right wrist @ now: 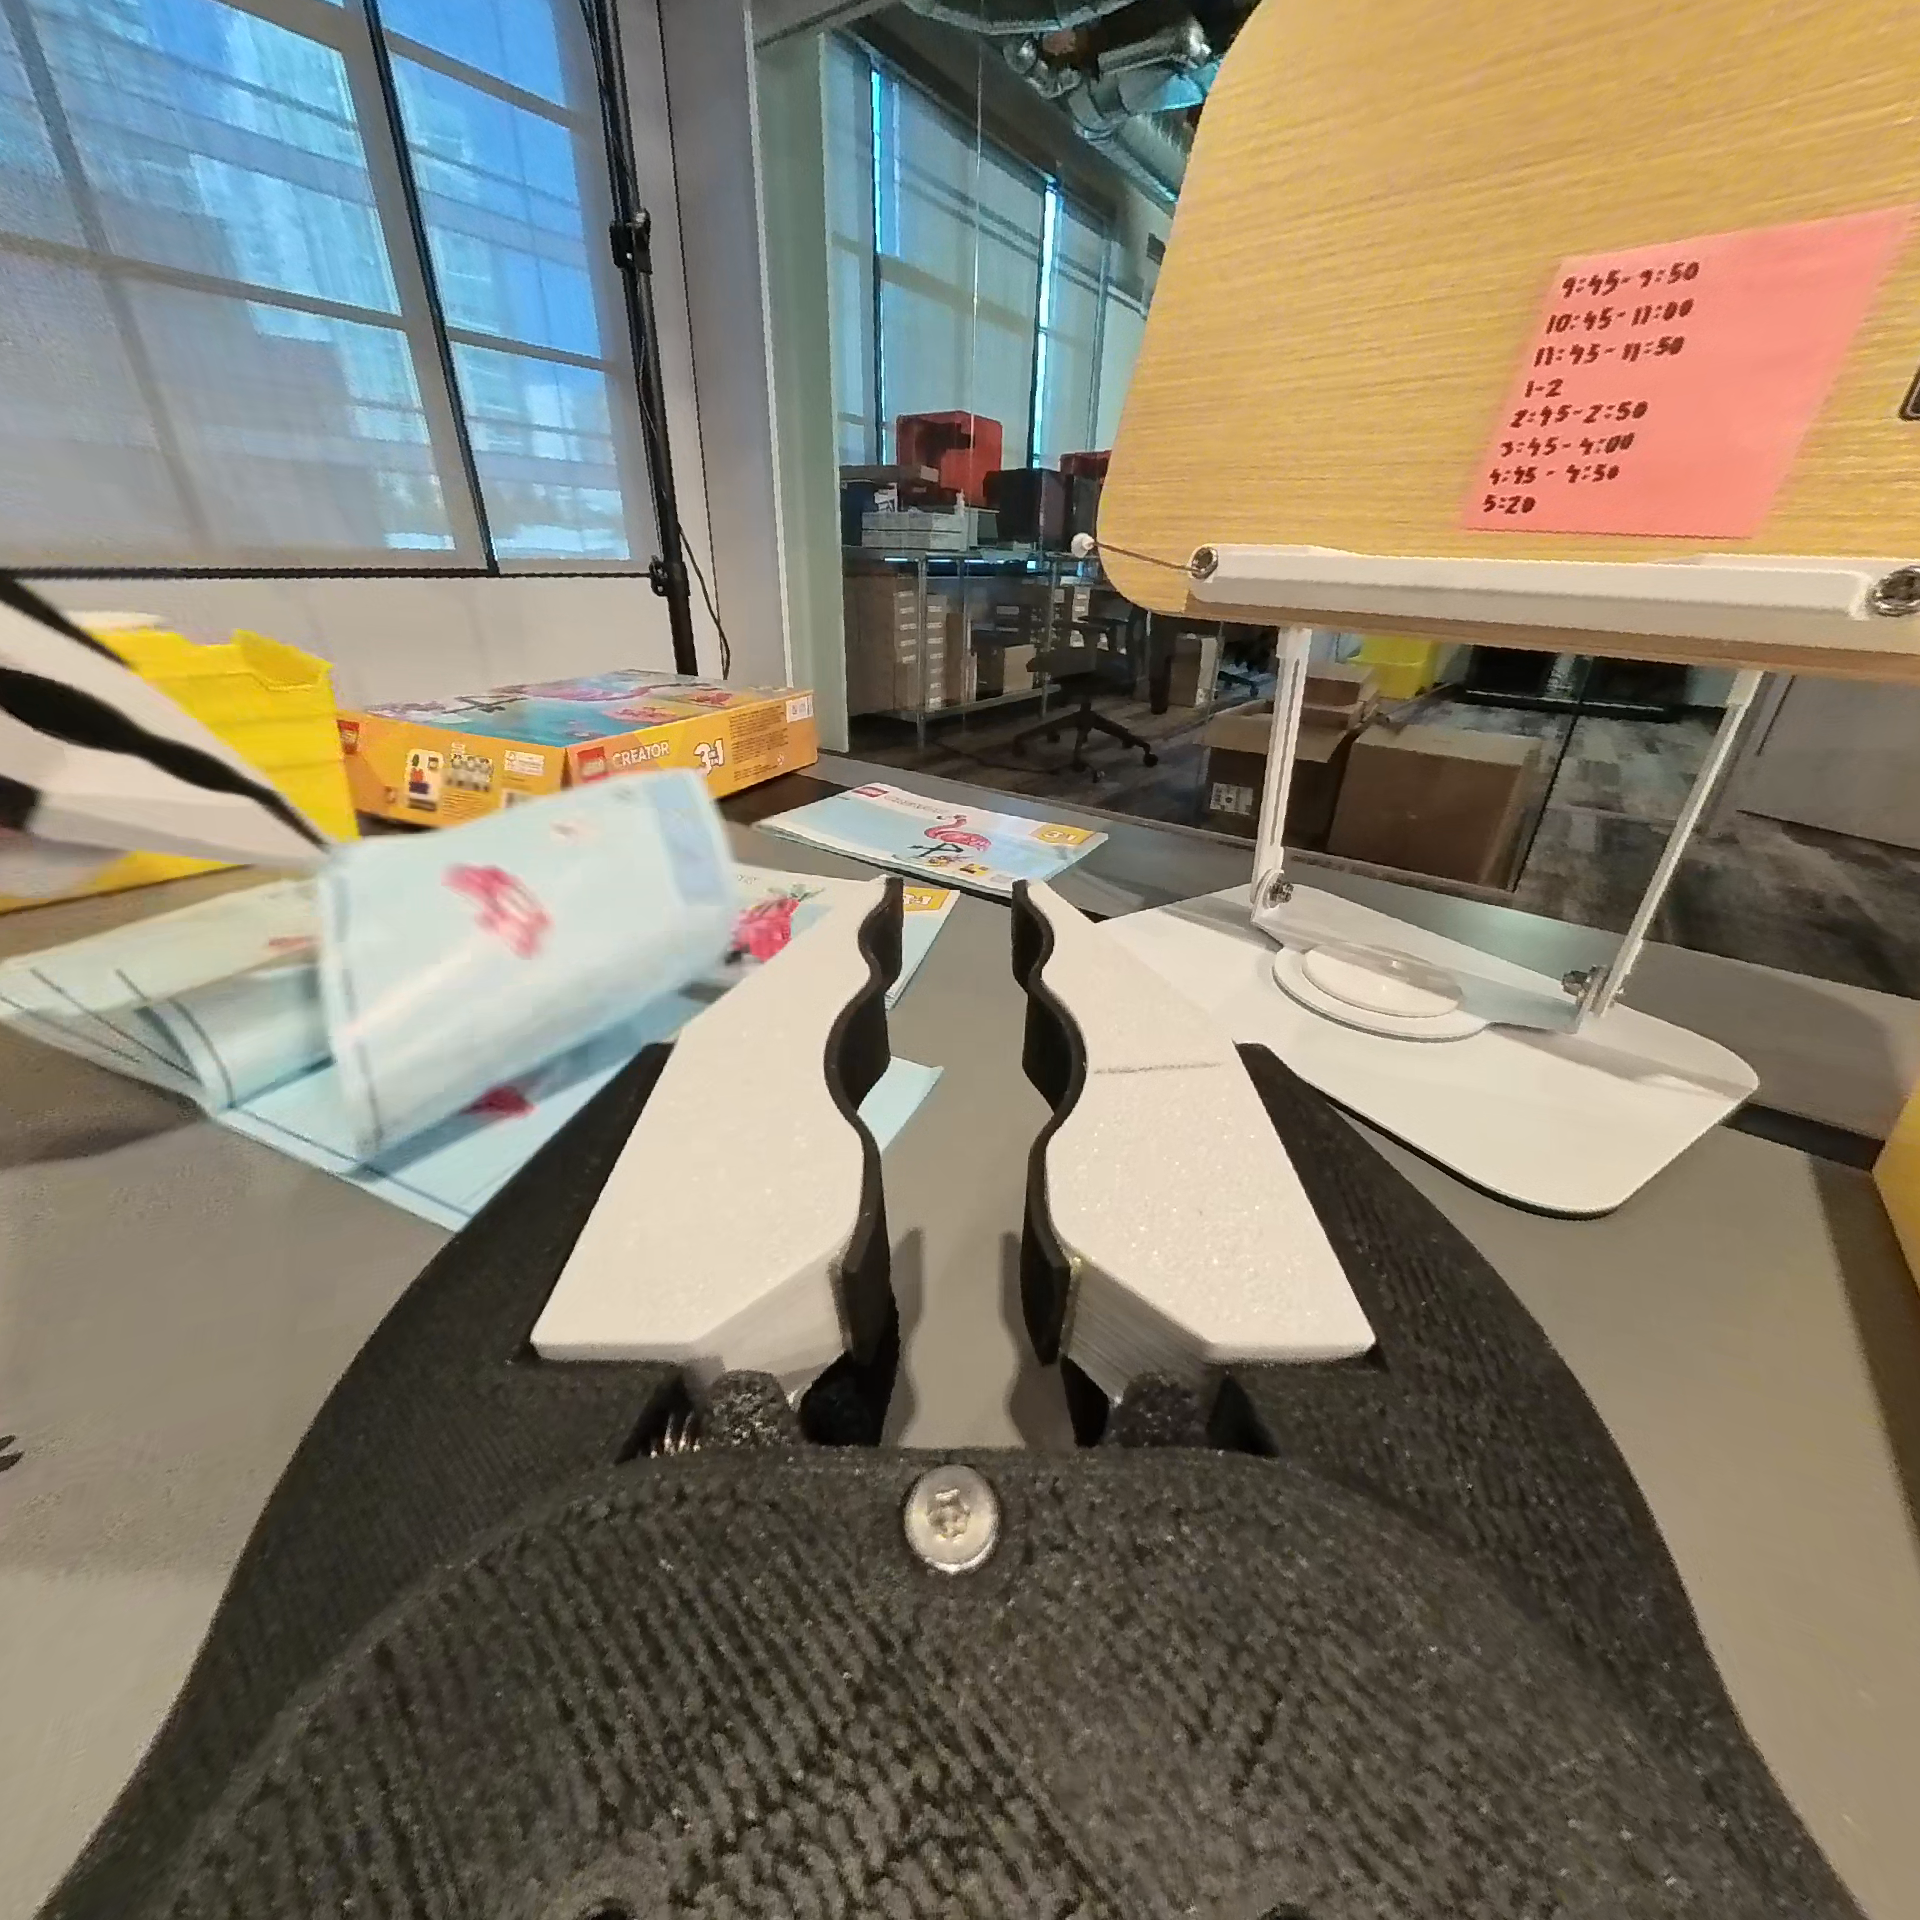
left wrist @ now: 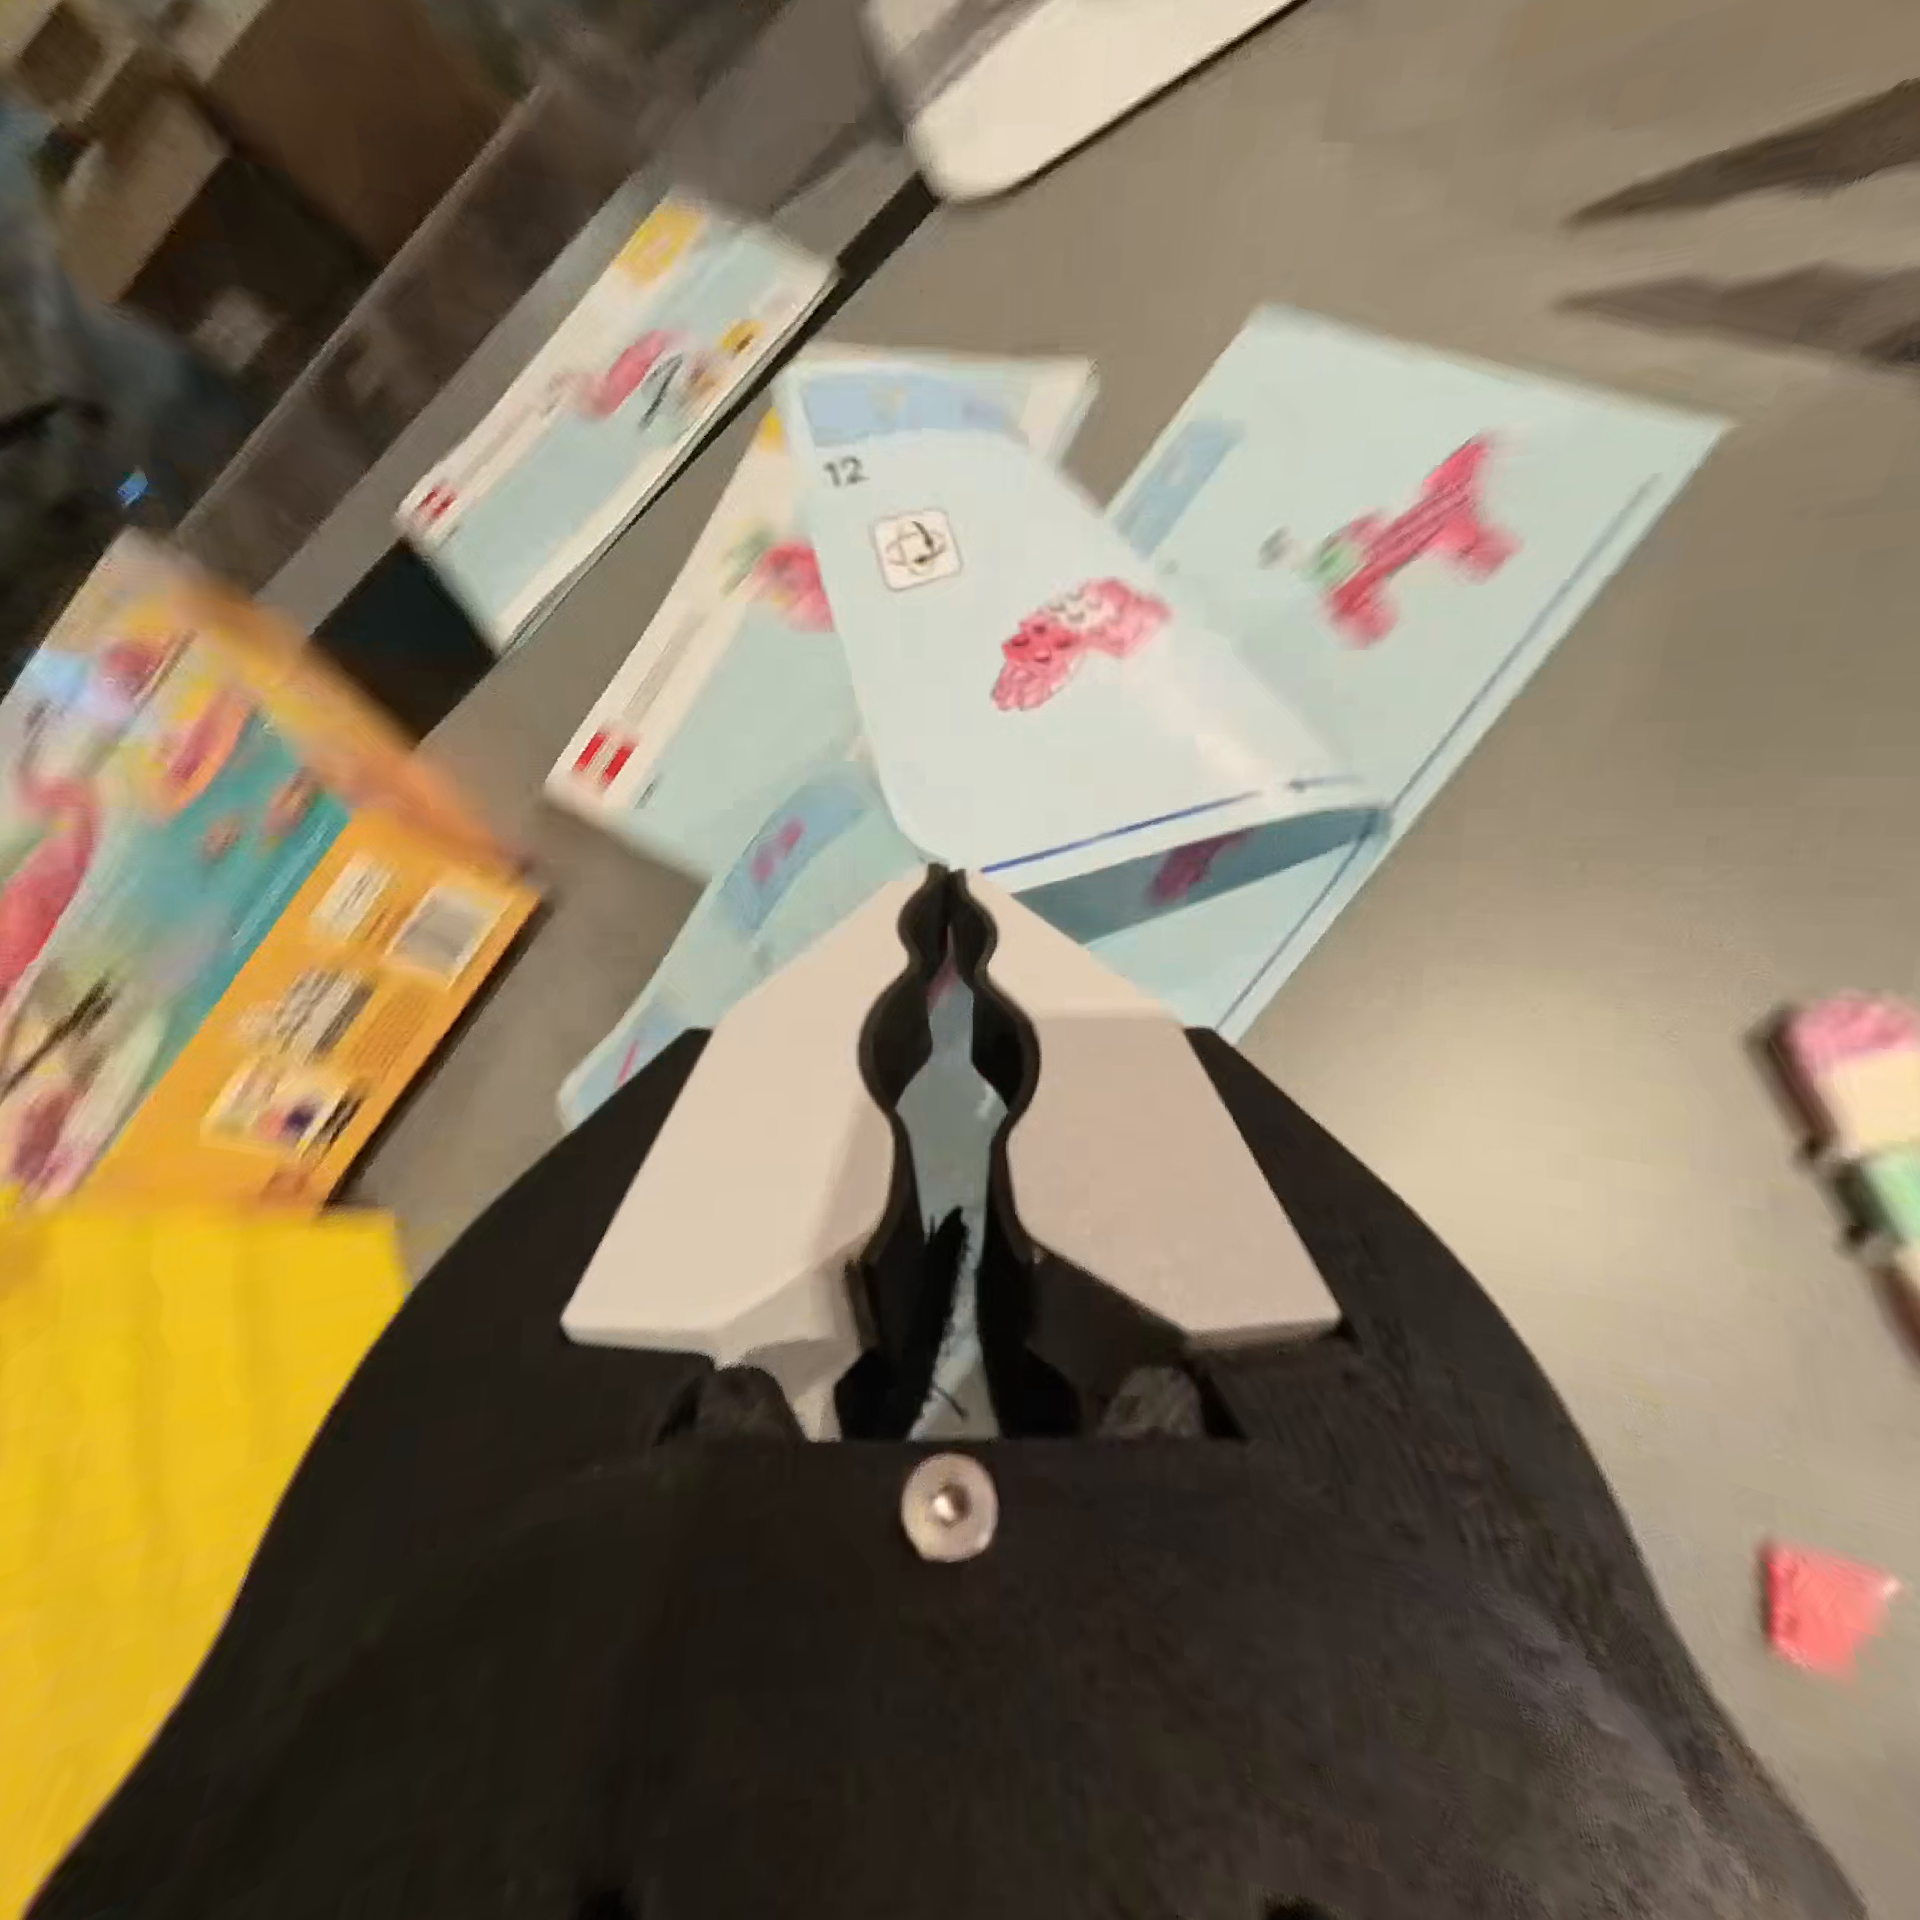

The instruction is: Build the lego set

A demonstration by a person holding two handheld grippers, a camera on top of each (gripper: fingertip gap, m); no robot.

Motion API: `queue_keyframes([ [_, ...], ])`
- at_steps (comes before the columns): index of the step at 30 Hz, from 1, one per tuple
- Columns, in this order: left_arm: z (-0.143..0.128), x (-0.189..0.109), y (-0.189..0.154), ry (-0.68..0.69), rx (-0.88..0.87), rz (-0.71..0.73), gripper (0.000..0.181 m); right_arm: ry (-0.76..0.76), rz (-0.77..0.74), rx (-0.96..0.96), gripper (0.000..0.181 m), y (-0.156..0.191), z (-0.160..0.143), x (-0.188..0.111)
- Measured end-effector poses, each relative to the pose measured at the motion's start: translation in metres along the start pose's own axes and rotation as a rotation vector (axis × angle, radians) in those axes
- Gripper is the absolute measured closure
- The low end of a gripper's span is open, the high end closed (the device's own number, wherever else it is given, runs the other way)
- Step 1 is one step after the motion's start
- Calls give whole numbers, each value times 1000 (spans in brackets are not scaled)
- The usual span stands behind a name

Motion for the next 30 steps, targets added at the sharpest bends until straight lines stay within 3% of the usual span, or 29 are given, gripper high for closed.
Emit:
queue_keyframes([
  [5,-61,-54,25,176,-97,168,181,4,-1,-6,162,0,0,0],
  [12,-98,-82,31,330,-264,254,181,14,5,-20,162,3,-1,0],
  [14,-102,-86,28,338,-330,256,146,15,6,-23,162,3,-1,0],
  [16,-104,-94,25,329,-385,270,121,15,6,-25,162,3,-1,0],
  [18,-97,-101,27,225,-422,316,108,16,6,-28,162,3,-2,0],
  [20,-72,-100,26,1,-446,305,110,21,8,-35,162,4,-2,1],
  [23,-27,-82,5,-229,-453,113,123,27,13,-48,162,6,-3,2],
  [25,2,-62,-12,-278,-432,-3,123,28,14,-51,162,6,-3,2],
  [30,42,3,-50,-186,-276,-241,128,29,16,-51,162,6,-3,2],
])
Point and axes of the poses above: each gripper's, where its closed fingertips meet, x out along the fingers, z out of its top, y = z × x across the jaws, the point moved 6 cm from there along -x, back along the fingers, and after that the axes turned 11 degrees about -y, right-handed, at the moved point
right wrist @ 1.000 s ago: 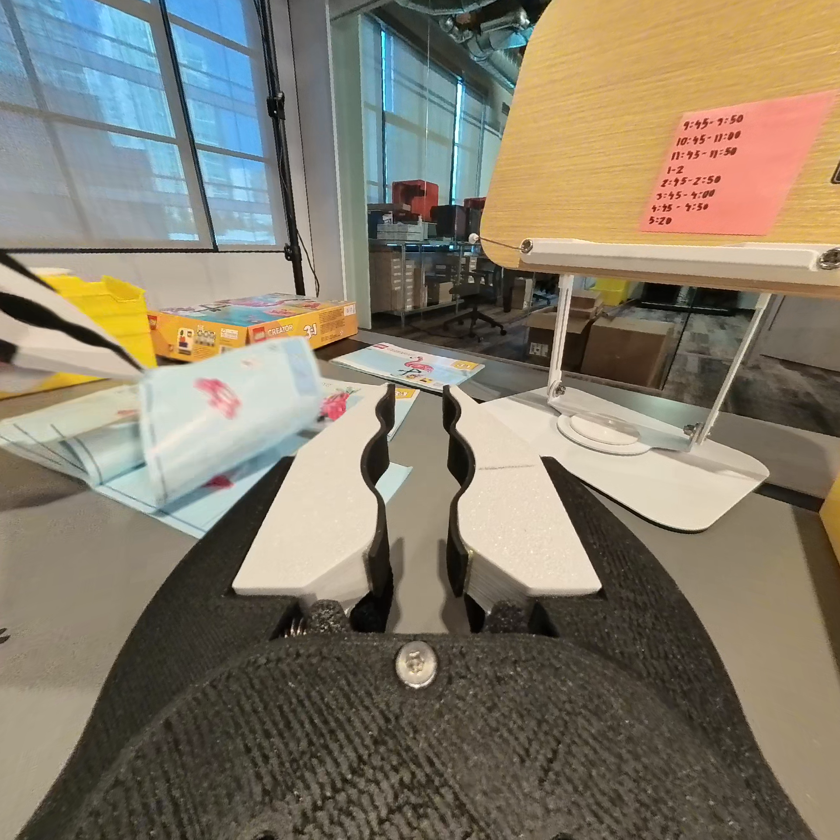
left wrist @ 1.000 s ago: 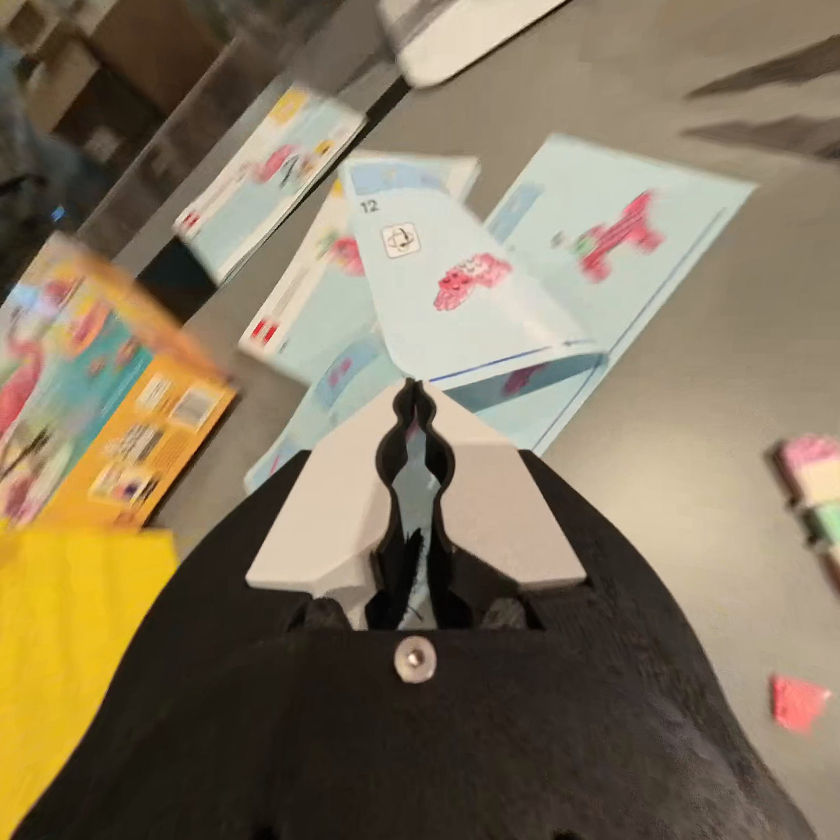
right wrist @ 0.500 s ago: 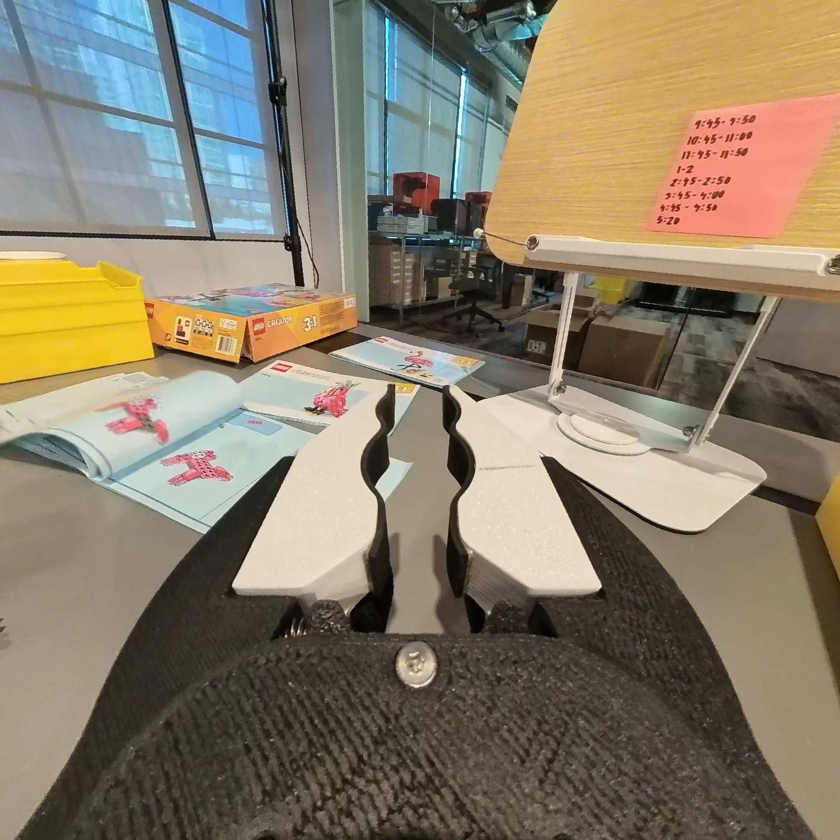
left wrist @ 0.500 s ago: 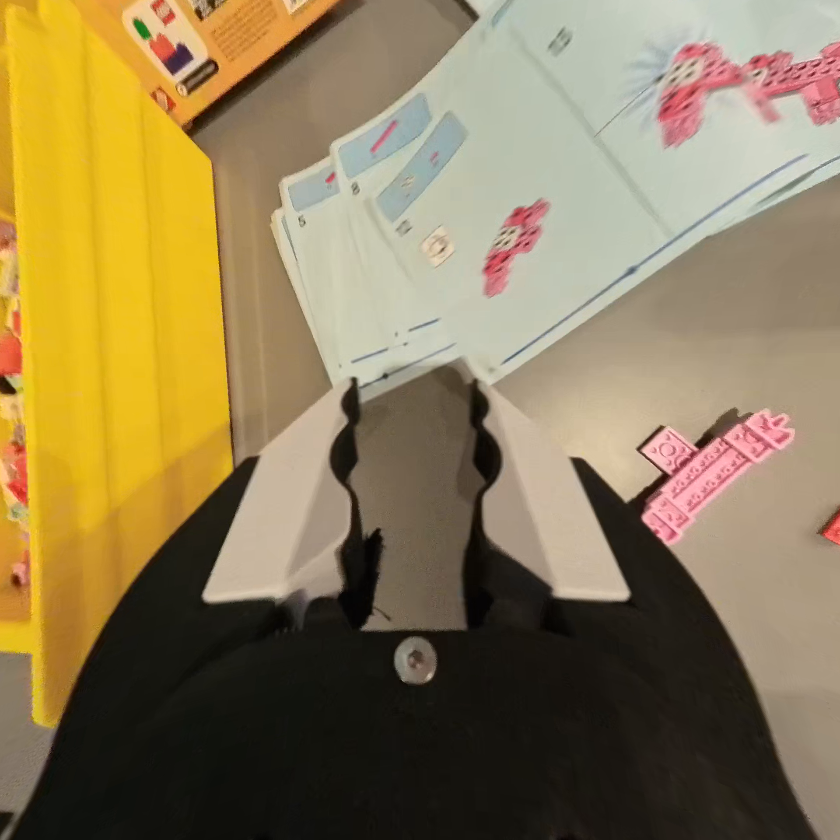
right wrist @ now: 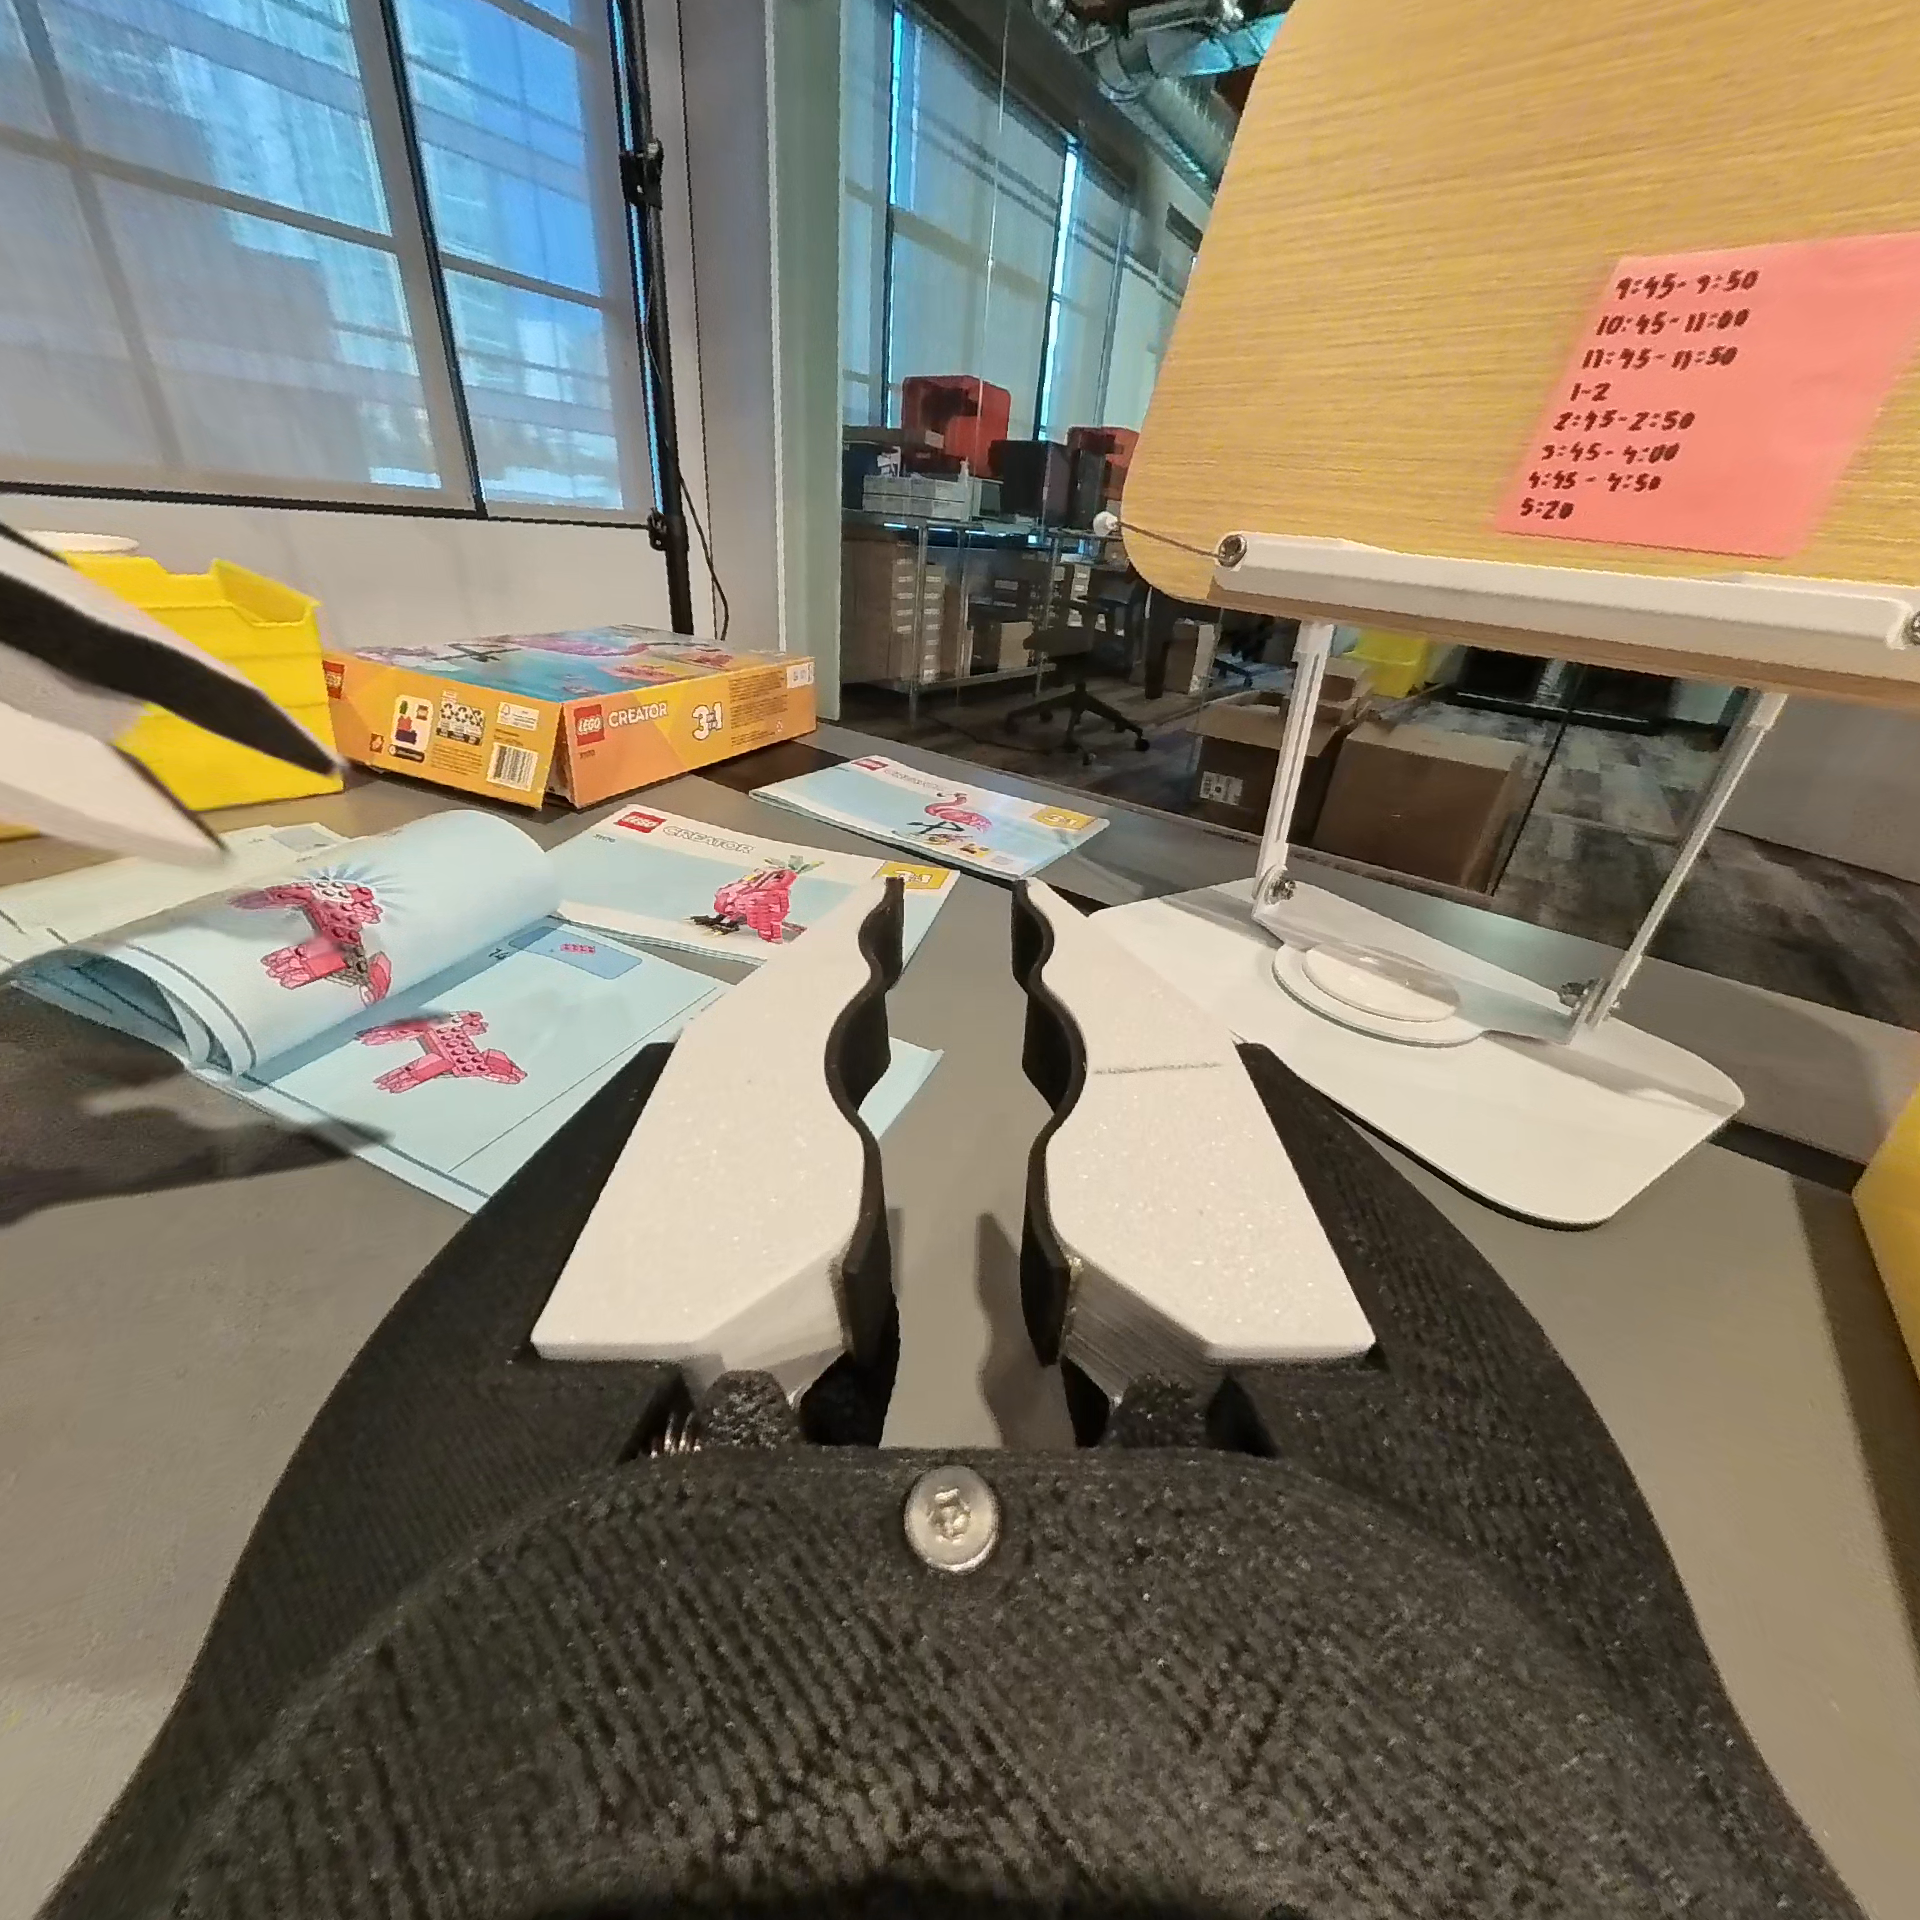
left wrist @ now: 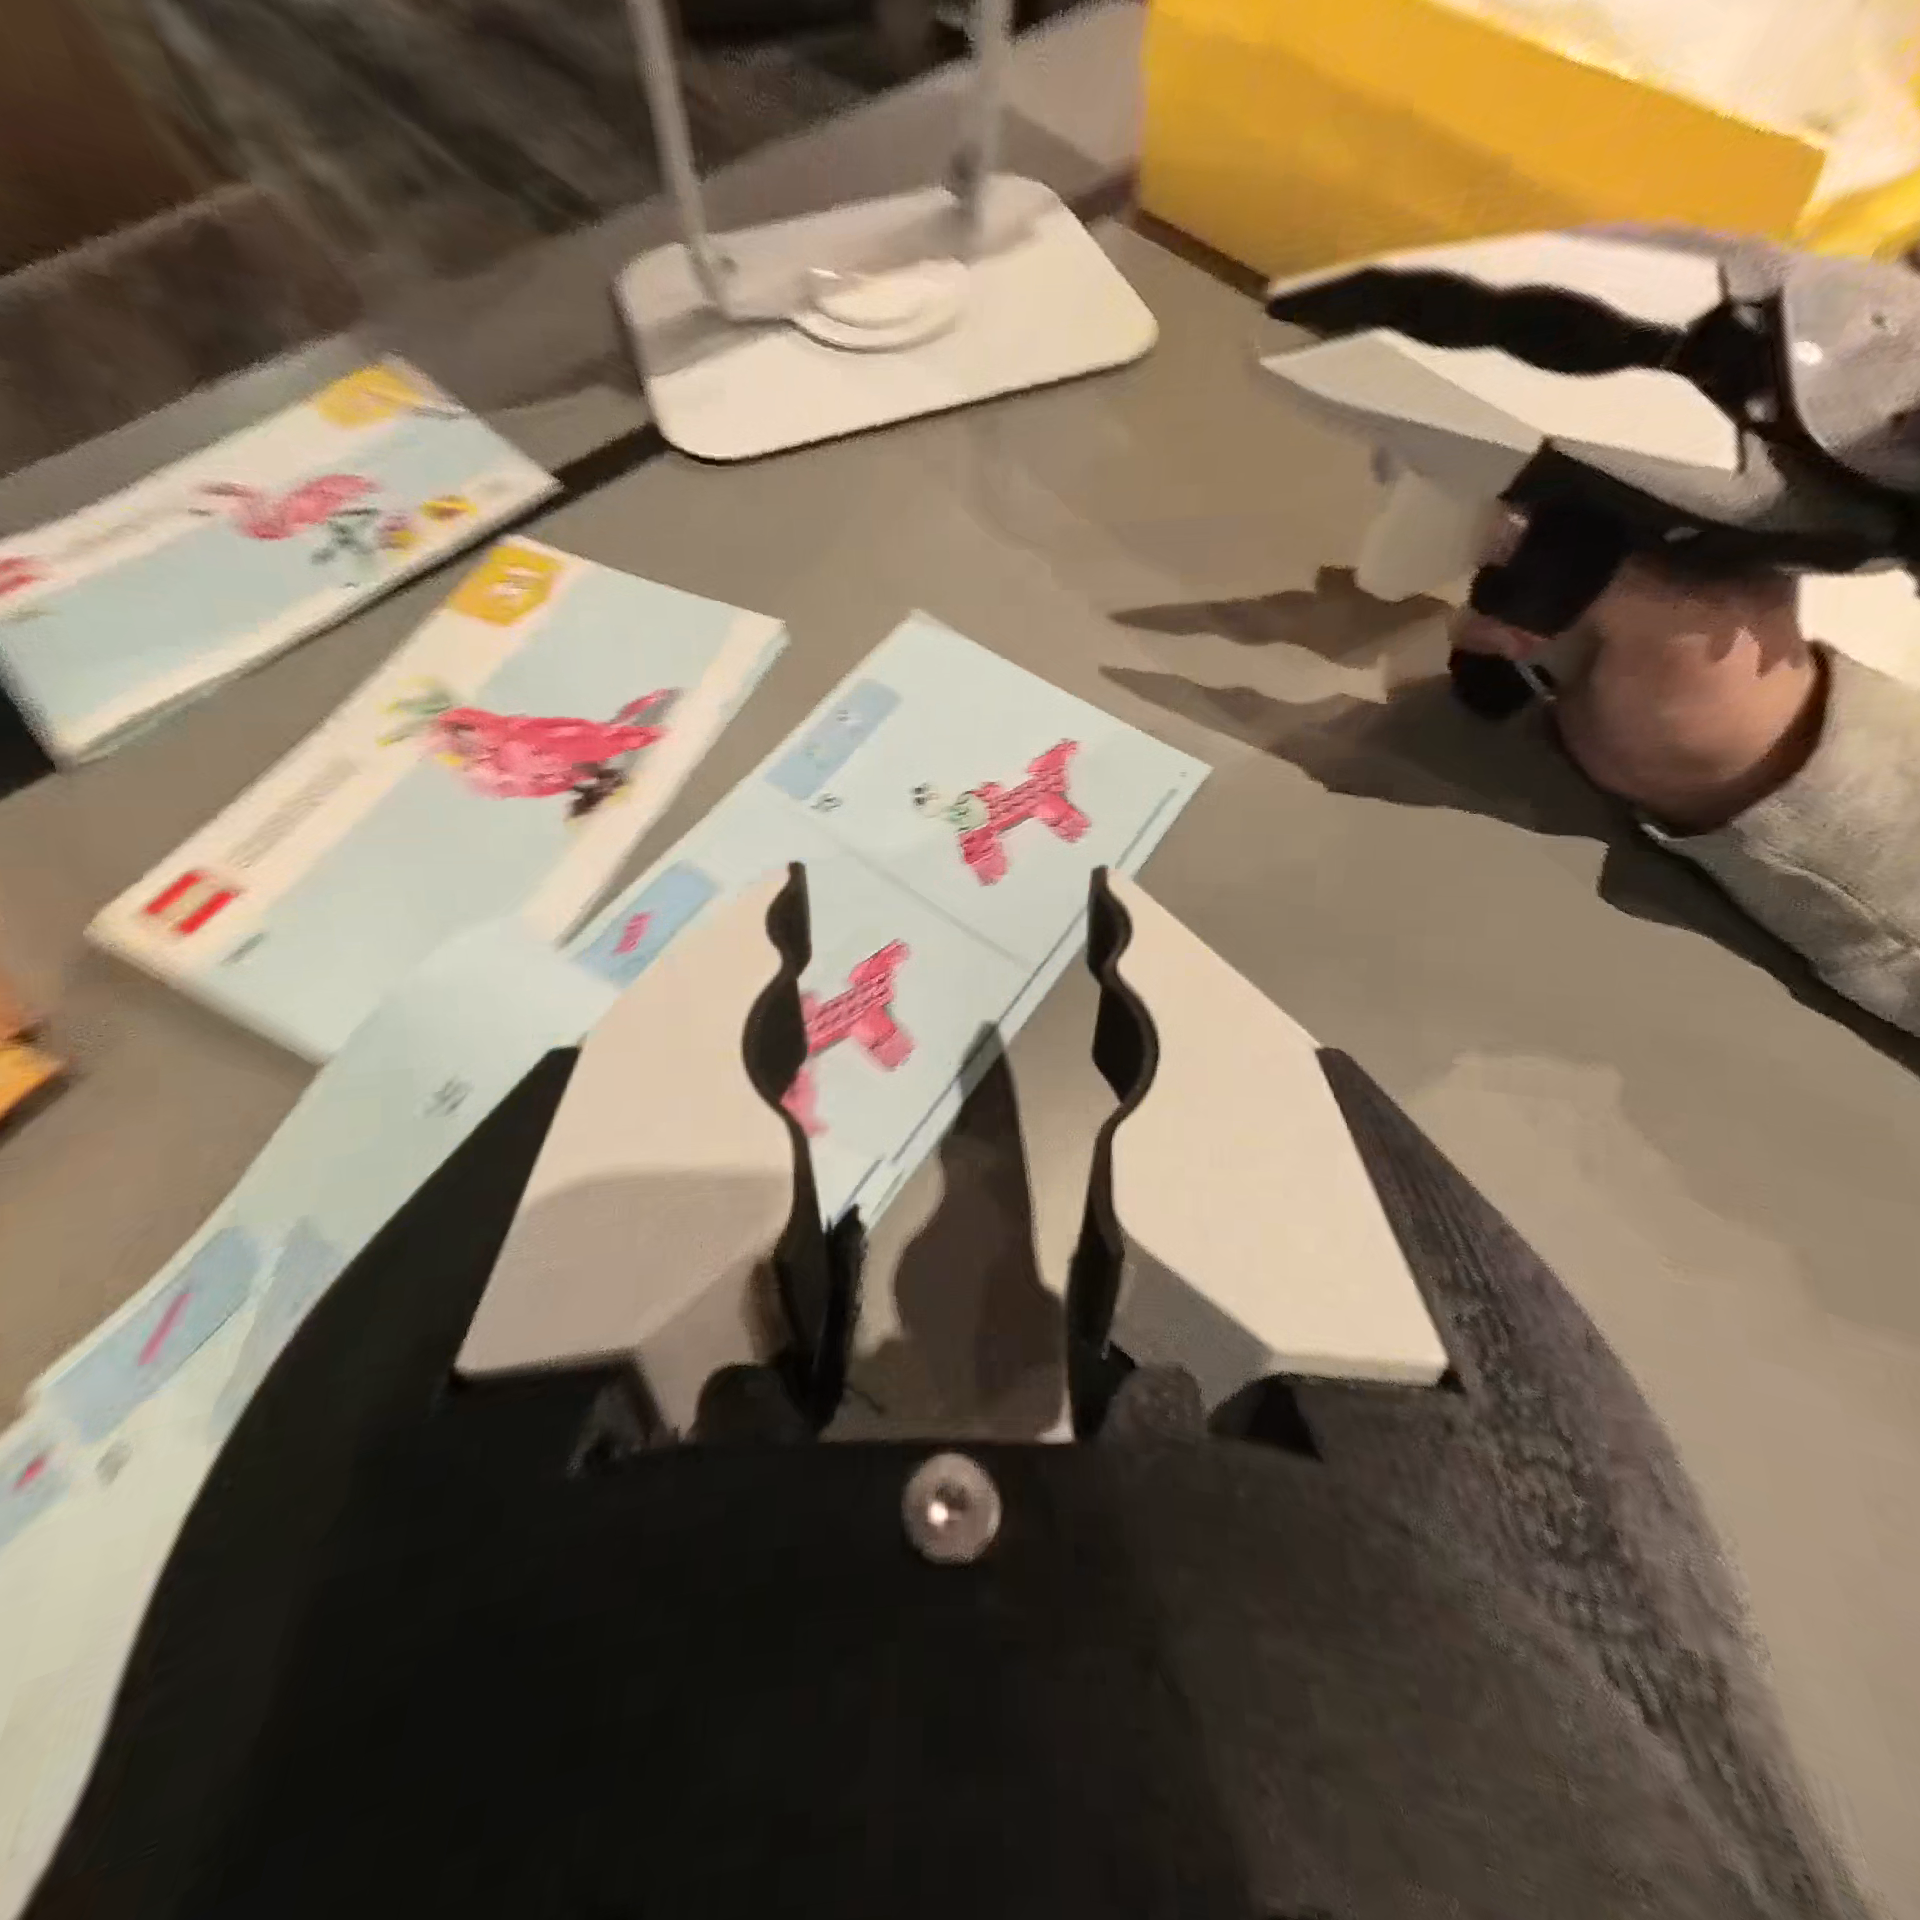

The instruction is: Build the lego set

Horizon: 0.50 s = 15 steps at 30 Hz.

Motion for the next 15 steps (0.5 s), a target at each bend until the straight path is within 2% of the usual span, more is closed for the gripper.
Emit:
queue_keyframes([
  [3,-14,30,-2,111,-28,-117,120,2,6,-3,162,1,0,0],
  [5,-30,34,10,203,-11,-73,117,3,8,-4,162,1,0,0],
  [8,-46,23,27,227,-13,-3,119,5,12,-3,163,2,0,1],
  [15,-71,-25,59,89,-307,59,118,11,25,-17,163,4,-1,1],
])
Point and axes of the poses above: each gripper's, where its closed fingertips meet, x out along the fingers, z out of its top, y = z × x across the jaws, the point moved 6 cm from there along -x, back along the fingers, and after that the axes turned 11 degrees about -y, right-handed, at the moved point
